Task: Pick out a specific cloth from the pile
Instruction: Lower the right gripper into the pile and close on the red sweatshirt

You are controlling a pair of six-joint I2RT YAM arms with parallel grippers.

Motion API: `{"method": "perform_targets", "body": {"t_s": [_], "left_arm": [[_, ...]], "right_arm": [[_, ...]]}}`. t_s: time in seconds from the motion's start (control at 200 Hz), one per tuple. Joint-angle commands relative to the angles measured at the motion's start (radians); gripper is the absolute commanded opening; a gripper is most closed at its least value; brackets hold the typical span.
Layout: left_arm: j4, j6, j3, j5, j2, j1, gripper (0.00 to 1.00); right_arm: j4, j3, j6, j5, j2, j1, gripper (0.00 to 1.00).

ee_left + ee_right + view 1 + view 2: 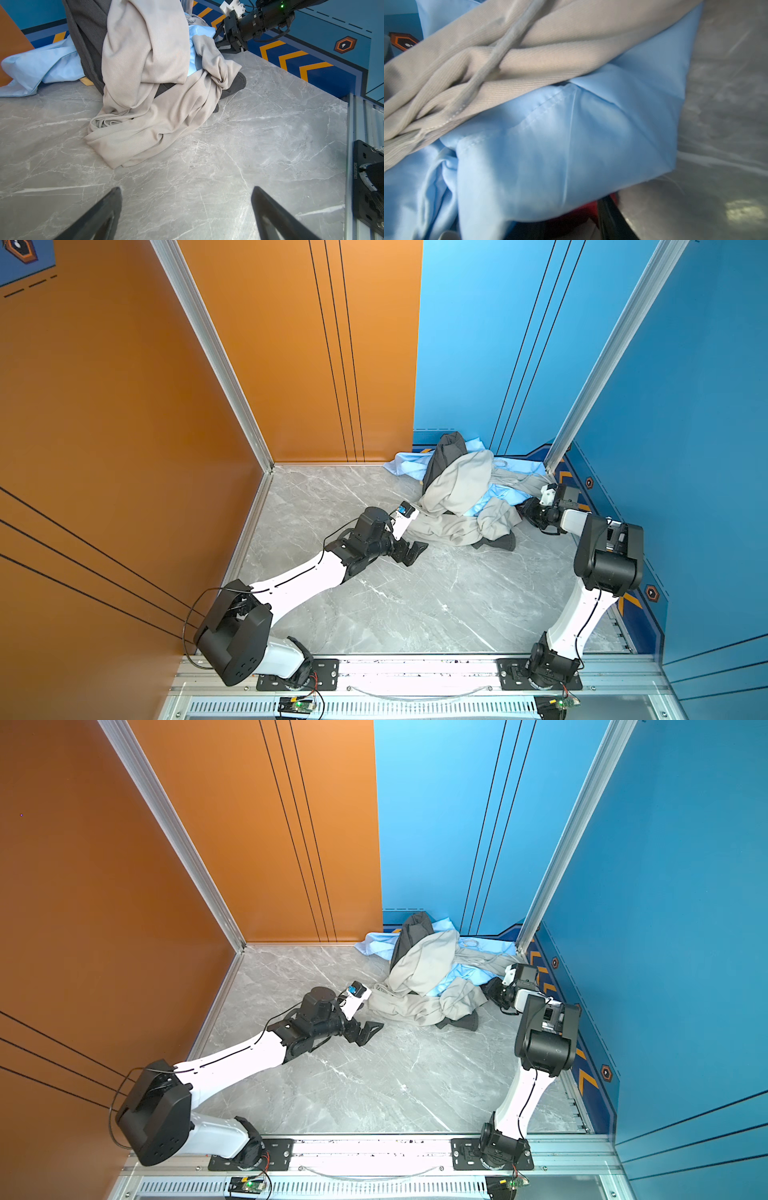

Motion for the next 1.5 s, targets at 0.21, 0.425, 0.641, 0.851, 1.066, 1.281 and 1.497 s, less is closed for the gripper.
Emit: {"method": "perform_targets", "body": {"t_s": [0.21,0.425,0.641,0.851,1.066,1.281,1.497], "left_arm": [[0.009,0.010,0.016,0.000,-0.029,-0.010,0.97],[0.010,0.009,0.016,-0.004,-0.030,-0.010,0.97],[0.010,0.010,0.013,-0.009,-0.032,-0.009,0.97],[0.010,0.007,0.013,-0.010,-0.030,-0.008,0.97],[0.010,0.002,0.016,-0.005,-0.026,-0.008,0.97],[0.010,0.001,0.014,-0.010,-0.028,-0.008,0.97],[0.010,0.001,0.013,-0.012,-0.035,-0.008,0.97]], "right_arm": [[-0.098,0.057,-0.032,0.019,0.041,0.013,0.46],[-0.153,0.110,-0.051,0.064,0.062,0.016,0.51],[-0.210,0.180,-0.057,0.087,0.114,0.027,0.54],[-0.231,0.180,-0.069,0.089,0.114,0.048,0.51],[-0.232,0.182,-0.063,0.080,0.123,0.054,0.34],[-0.233,0.159,-0.061,0.107,0.076,0.047,0.16],[-0.233,0.148,-0.054,0.115,-0.013,0.026,0.00]]}}
